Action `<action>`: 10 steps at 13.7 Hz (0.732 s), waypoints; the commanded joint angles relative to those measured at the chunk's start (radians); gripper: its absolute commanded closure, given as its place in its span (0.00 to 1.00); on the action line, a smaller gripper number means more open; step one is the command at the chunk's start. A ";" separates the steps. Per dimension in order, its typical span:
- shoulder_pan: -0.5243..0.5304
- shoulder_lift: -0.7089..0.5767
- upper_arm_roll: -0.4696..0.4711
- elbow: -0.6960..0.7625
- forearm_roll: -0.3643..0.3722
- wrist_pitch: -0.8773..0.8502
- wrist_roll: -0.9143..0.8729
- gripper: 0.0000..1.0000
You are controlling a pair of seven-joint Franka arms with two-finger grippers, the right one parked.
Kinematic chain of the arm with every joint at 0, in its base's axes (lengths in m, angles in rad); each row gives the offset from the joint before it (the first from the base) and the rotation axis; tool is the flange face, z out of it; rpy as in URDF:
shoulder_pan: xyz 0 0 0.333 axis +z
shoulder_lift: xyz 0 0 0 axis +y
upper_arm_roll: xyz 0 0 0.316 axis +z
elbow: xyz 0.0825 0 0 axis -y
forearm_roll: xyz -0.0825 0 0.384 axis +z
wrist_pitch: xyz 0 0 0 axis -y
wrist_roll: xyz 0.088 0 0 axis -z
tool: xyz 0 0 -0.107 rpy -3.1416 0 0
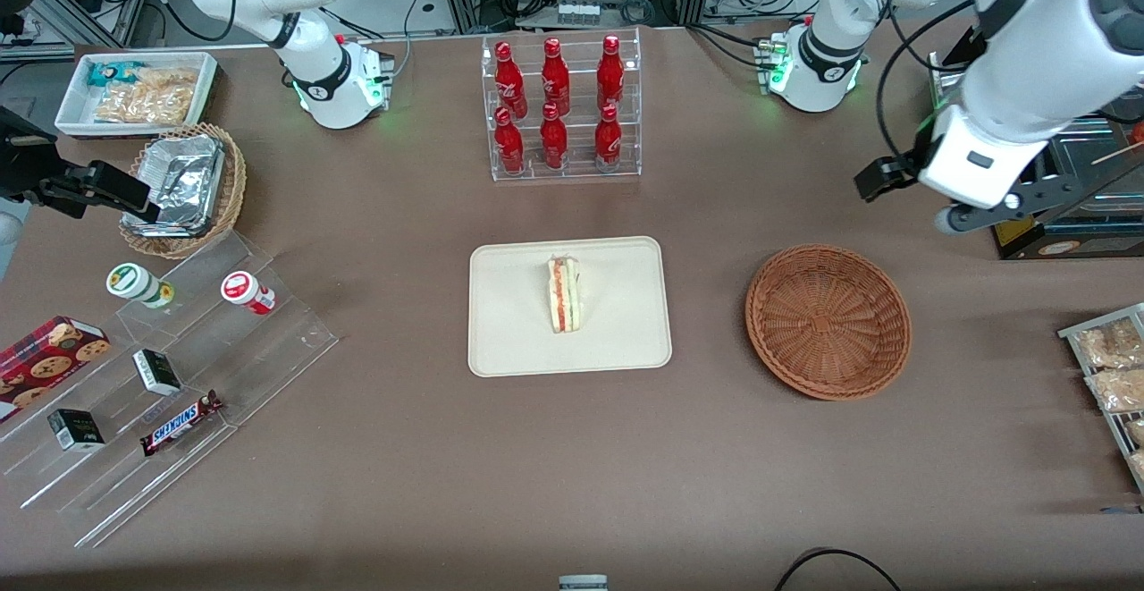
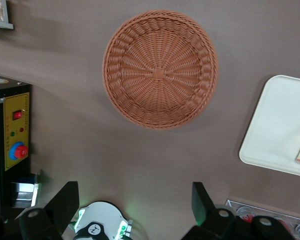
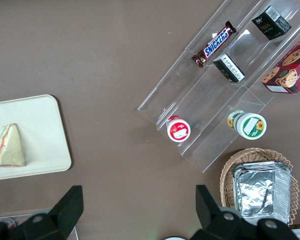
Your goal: Place sandwich from basket to tray
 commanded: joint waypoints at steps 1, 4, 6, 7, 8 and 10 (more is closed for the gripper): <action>-0.012 -0.044 0.030 -0.021 -0.006 -0.015 0.023 0.00; 0.169 -0.035 -0.093 0.007 -0.030 -0.038 0.145 0.00; 0.346 -0.031 -0.227 0.038 -0.035 -0.041 0.248 0.00; 0.447 -0.031 -0.328 0.048 -0.035 -0.041 0.304 0.00; 0.553 -0.031 -0.438 0.050 -0.033 -0.041 0.340 0.00; 0.722 -0.034 -0.609 0.050 -0.033 -0.033 0.342 0.00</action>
